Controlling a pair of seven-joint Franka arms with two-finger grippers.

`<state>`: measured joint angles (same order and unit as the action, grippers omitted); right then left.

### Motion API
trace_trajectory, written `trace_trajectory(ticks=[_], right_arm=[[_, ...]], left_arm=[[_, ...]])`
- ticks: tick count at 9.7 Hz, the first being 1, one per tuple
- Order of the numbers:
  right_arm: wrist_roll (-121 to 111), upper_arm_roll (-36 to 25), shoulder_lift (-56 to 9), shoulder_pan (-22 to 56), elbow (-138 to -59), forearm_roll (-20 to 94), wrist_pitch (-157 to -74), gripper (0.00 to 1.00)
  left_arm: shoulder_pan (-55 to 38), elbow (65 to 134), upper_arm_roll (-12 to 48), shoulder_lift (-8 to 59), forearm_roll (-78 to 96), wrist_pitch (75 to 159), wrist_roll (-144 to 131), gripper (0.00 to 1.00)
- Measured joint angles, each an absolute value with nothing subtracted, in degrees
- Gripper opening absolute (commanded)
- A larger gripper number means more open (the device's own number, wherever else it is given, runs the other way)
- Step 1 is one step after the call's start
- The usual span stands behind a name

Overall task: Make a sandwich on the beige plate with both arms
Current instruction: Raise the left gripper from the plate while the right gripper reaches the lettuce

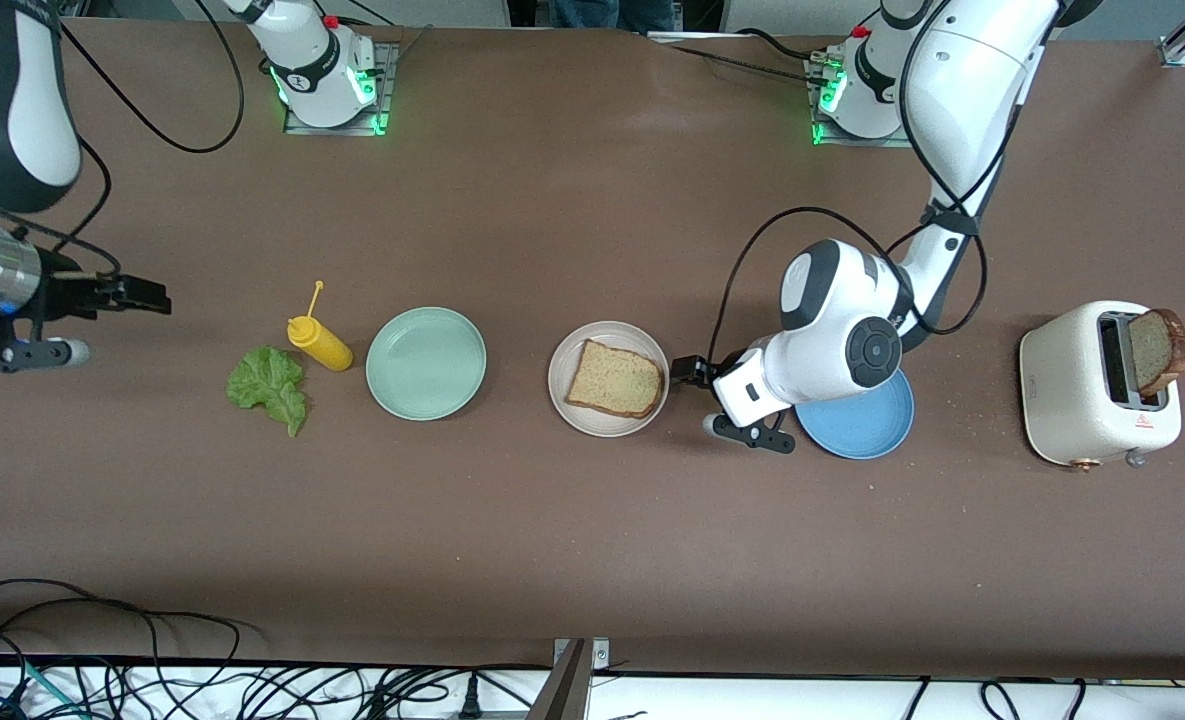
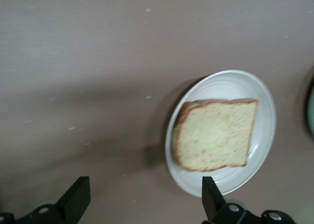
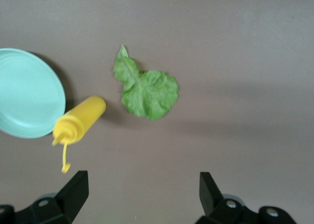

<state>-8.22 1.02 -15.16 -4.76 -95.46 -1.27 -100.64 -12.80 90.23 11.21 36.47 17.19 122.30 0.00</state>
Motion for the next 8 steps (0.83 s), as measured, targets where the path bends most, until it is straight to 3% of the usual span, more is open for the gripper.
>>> trace_trajectory(ticks=[5,8], right_arm=[[-15.53,1.88,-27.71,-3.55,-95.79,-1.83,-114.8,1.0],[-23.84,1.84,-34.02,-3.51,-98.61,-1.91,-124.18,1.0]], left_arm=[[-6.65,81.82,11.06,35.25,6.19,102.99,0.0,1.0],[-3.6,77.66,9.73,34.69,2.13,97.04,-0.02,1.0]])
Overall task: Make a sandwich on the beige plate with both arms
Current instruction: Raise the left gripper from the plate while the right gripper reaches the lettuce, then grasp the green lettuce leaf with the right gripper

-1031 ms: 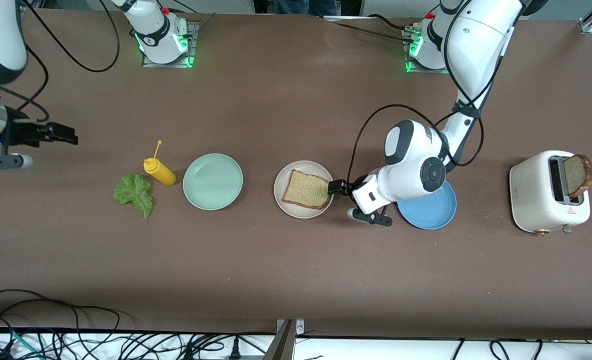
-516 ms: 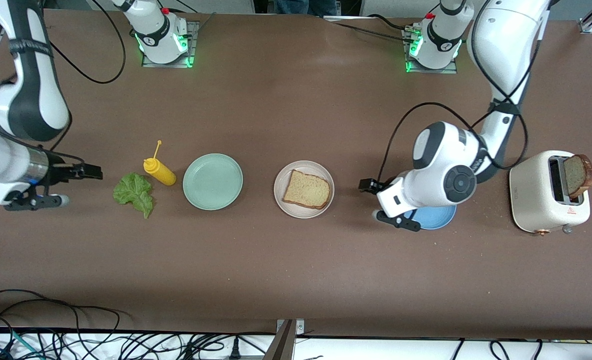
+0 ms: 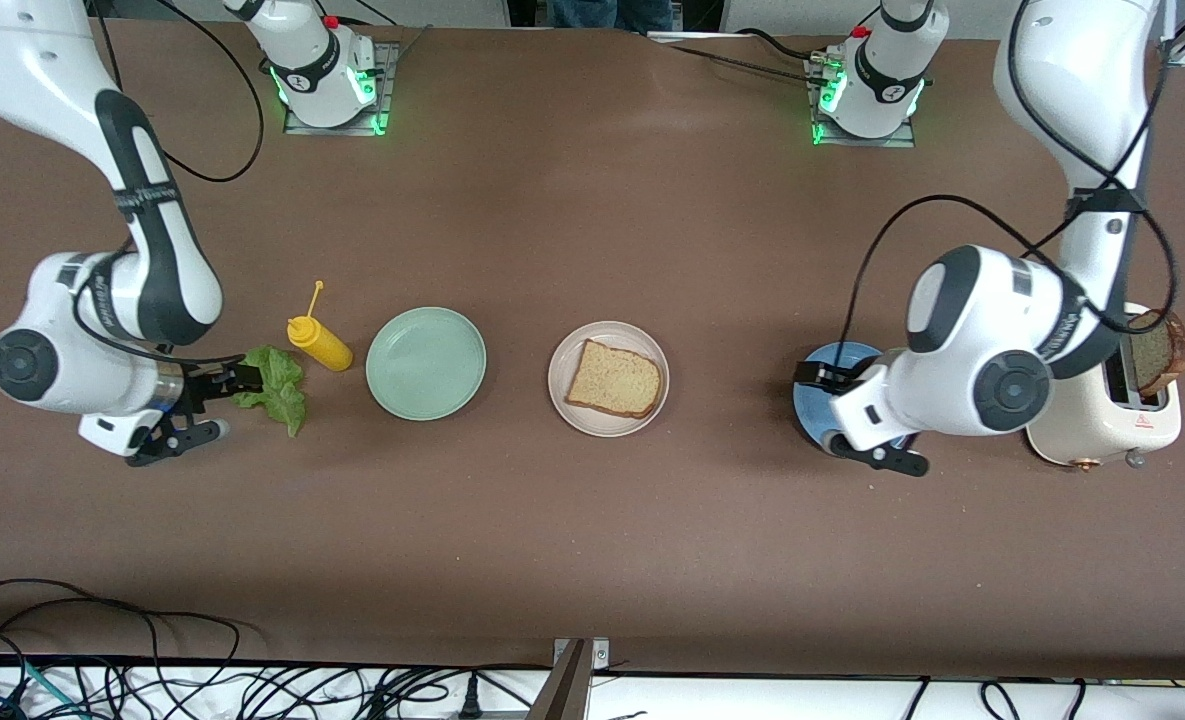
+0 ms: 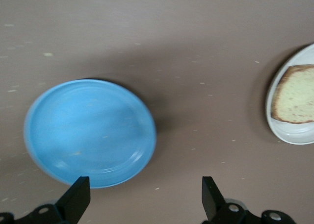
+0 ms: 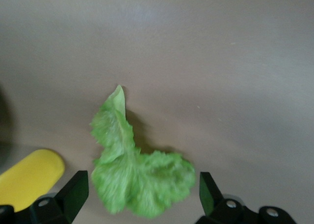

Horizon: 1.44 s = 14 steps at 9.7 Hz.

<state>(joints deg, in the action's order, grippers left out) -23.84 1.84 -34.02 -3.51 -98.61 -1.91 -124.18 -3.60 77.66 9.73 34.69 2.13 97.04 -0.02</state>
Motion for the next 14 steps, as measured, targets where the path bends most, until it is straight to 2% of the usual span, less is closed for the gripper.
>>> trace_trajectory(ticks=[1,2,3,4,5,12,14], right_arm=[[-25.42,1.83,-35.05,-3.51,-100.42,-1.97,-127.36,0.87],[-27.24,1.83,-35.35,-3.51,-102.03,-2.06,-129.37,0.49],[-29.1,1.83,-35.36,-3.51,-102.83,-2.09,-130.0,0.28],[-30.32,1.79,-35.34,-3.52,-102.89,-2.09,-130.04,0.09],[-31.03,1.73,-35.36,-3.54,-102.95,-2.09,-130.04,0.0],[-32.55,1.65,-34.69,-3.56,-101.27,-3.81,-129.54,0.0],[-32.63,1.51,-34.05,-3.57,-97.12,-4.21,-124.51,0.0]], left_arm=[[-2.05,76.65,9.43,34.05,1.3,95.74,-0.01,1.0],[-0.47,75.87,9.18,33.46,0.81,95.19,-0.01,1.0],[1.11,75.54,9.09,32.8,0.73,94.92,-0.01,1.0],[2.16,75.42,9.07,32.34,0.72,94.77,-0.01,1.0],[2.58,75.39,8.99,32.05,0.49,94.72,-0.01,1.0],[2.86,75.16,8.91,26.89,-6.29,93.18,-0.01,1.0],[2.88,75.17,8.89,26.63,-6.3,93.07,-0.01,1.0]])
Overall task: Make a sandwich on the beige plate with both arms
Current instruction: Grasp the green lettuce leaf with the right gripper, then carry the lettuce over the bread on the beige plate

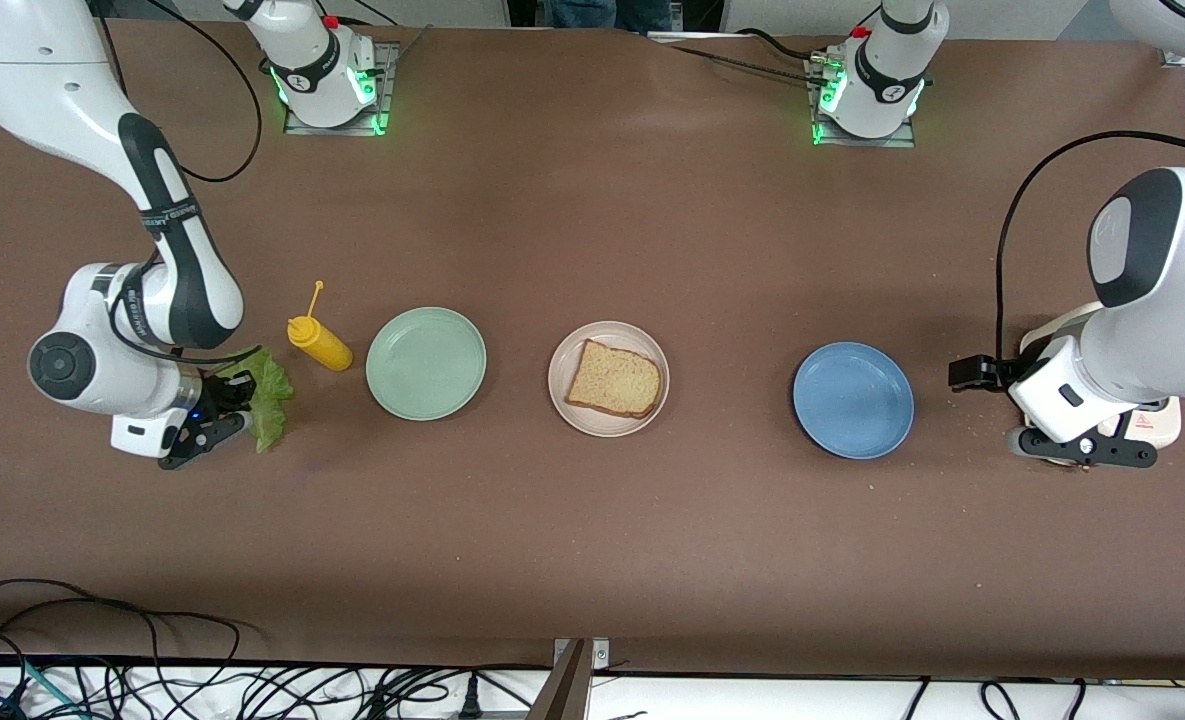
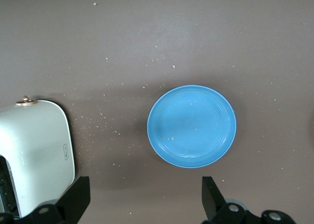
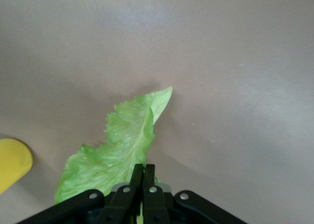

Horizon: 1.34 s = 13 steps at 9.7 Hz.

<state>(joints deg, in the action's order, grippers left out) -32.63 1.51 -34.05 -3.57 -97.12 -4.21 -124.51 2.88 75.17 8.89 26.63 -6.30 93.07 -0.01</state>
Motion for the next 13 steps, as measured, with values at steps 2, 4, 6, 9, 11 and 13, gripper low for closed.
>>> trace_trajectory(ticks=[2,4,6,9,11,13], right_arm=[[-32.66,1.53,-33.09,-3.56,-91.72,-4.21,-116.87,0.0],[-31.04,1.91,-32.36,-3.35,-84.88,-4.13,-107.03,0.0],[-20.49,2.38,-31.63,-0.96,-78.54,-3.68,-98.79,0.0],[0.62,3.22,-30.39,6.83,-77.21,-2.06,-97.7,0.0],[14.16,3.94,-30.42,11.36,-77.22,-0.57,-98.29,0.0],[30.53,4.19,-30.9,17.1,-77.28,0.3,-101.82,0.0]], left_arm=[[2.95,75.16,8.78,26.63,-6.31,93.06,-0.01,1.0],[3.22,75.16,8.54,26.63,-6.33,93.06,-0.01,1.0],[3.42,75.16,8.46,26.63,-6.33,93.06,-0.01,1.0],[3.67,75.16,8.45,26.63,-6.33,93.06,-0.01,1.0],[3.9,75.17,8.45,26.63,-6.33,93.06,-0.01,1.0],[4.25,75.17,8.43,26.63,-6.64,93.06,-0.01,1.0]])
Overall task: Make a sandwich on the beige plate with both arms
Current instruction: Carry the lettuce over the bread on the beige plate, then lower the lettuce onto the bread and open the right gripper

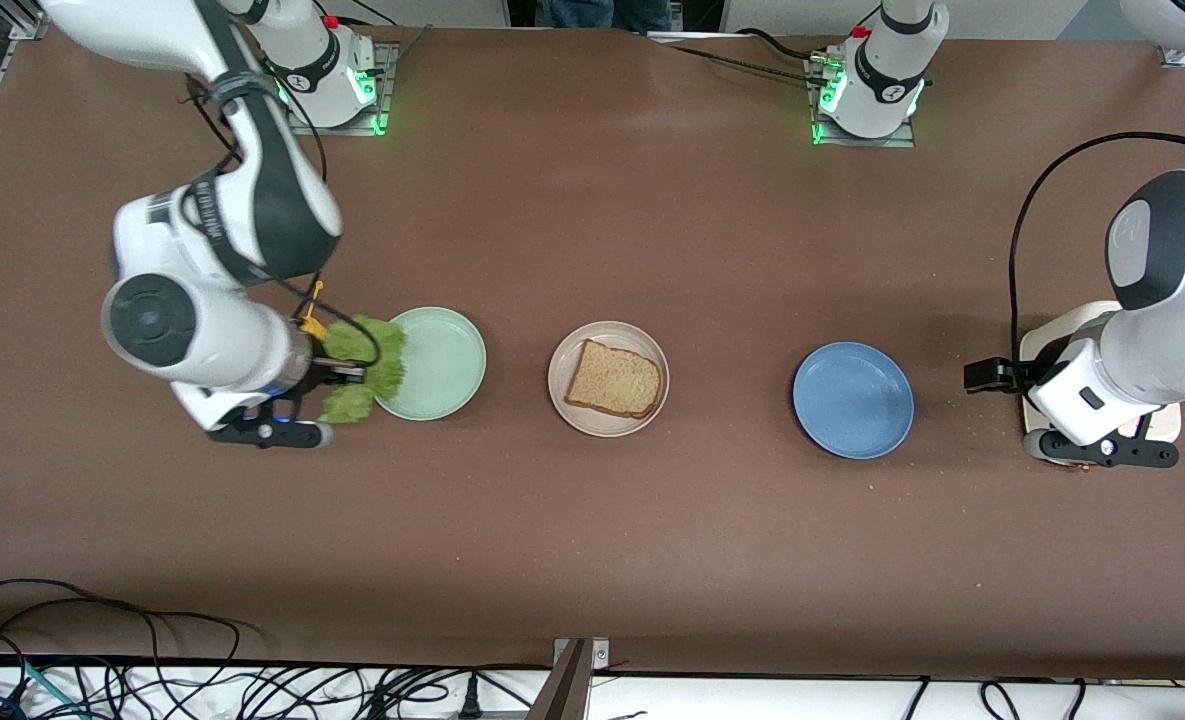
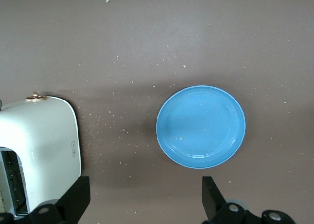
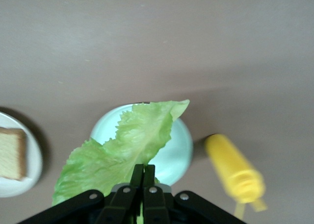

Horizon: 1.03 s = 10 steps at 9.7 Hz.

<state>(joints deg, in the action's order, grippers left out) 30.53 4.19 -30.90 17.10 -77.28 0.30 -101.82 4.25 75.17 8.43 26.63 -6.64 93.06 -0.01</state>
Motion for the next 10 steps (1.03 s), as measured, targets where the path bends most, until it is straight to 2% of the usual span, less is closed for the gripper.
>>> trace_trajectory(ticks=[4,8,10], right_arm=[[61.01,4.25,-36.68,28.62,-77.46,0.32,-114.89,0.0],[81.92,4.21,-41.75,34.37,-77.51,0.28,-127.27,0.0],[87.37,3.99,-43.99,36.7,-77.5,-0.51,-129.54,0.0]], left_arm=[[4.49,75.17,8.44,26.64,-6.76,93.06,-0.01,1.0],[4.5,75.17,8.45,26.64,-6.76,93.06,-0.01,1.0],[4.49,75.17,8.46,26.64,-6.76,93.06,-0.01,1.0]])
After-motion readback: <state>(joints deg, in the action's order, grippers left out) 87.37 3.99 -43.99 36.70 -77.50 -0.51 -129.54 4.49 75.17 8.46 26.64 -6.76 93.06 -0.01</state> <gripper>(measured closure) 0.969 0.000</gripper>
